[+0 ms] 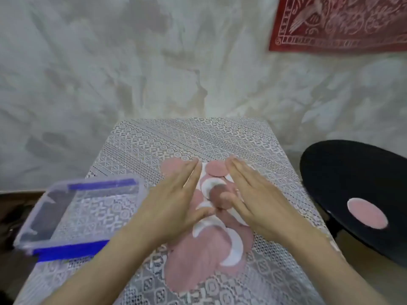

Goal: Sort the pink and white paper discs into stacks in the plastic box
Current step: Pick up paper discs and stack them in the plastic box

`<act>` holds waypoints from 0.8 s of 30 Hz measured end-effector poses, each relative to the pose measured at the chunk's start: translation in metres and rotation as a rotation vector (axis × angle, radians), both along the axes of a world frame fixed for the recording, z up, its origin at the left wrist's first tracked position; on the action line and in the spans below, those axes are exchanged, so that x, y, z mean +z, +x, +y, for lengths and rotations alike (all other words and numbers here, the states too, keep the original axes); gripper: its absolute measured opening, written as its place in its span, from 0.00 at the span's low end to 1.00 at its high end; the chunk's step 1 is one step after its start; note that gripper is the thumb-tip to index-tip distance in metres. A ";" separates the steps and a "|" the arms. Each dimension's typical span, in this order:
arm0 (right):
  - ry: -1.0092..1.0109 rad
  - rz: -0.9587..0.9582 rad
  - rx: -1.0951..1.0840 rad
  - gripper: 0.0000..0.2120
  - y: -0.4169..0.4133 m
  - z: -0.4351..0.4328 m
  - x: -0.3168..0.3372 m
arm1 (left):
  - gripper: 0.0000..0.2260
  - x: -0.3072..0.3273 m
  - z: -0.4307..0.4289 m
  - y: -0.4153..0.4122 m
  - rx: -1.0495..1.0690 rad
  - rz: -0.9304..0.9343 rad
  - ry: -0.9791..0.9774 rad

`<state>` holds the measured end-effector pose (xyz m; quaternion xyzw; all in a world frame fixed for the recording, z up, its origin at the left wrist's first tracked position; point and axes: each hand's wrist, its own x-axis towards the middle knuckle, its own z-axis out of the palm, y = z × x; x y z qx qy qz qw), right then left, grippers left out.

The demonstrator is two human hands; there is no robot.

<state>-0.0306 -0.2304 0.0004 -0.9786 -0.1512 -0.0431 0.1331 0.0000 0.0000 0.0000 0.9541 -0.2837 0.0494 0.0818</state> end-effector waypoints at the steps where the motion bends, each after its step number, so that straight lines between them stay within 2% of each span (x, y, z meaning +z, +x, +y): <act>1: -0.014 0.015 0.001 0.38 -0.011 0.005 -0.013 | 0.44 -0.012 0.000 -0.011 0.018 0.039 0.038; 3: -0.031 0.064 -0.029 0.39 -0.028 0.012 -0.034 | 0.41 -0.031 0.000 -0.030 0.030 0.077 0.068; 5: -0.078 0.117 -0.038 0.41 -0.046 0.020 -0.053 | 0.38 -0.044 0.003 -0.048 0.031 0.117 0.016; 8: -0.137 0.095 -0.039 0.31 -0.066 0.028 -0.069 | 0.35 -0.055 0.015 -0.074 0.027 0.118 0.006; 14: -0.074 0.070 -0.050 0.28 -0.075 0.028 -0.061 | 0.33 -0.060 0.020 -0.093 0.016 0.079 -0.016; 24: 0.094 0.050 -0.069 0.23 -0.042 0.025 -0.063 | 0.36 -0.089 0.014 -0.061 0.057 0.017 -0.066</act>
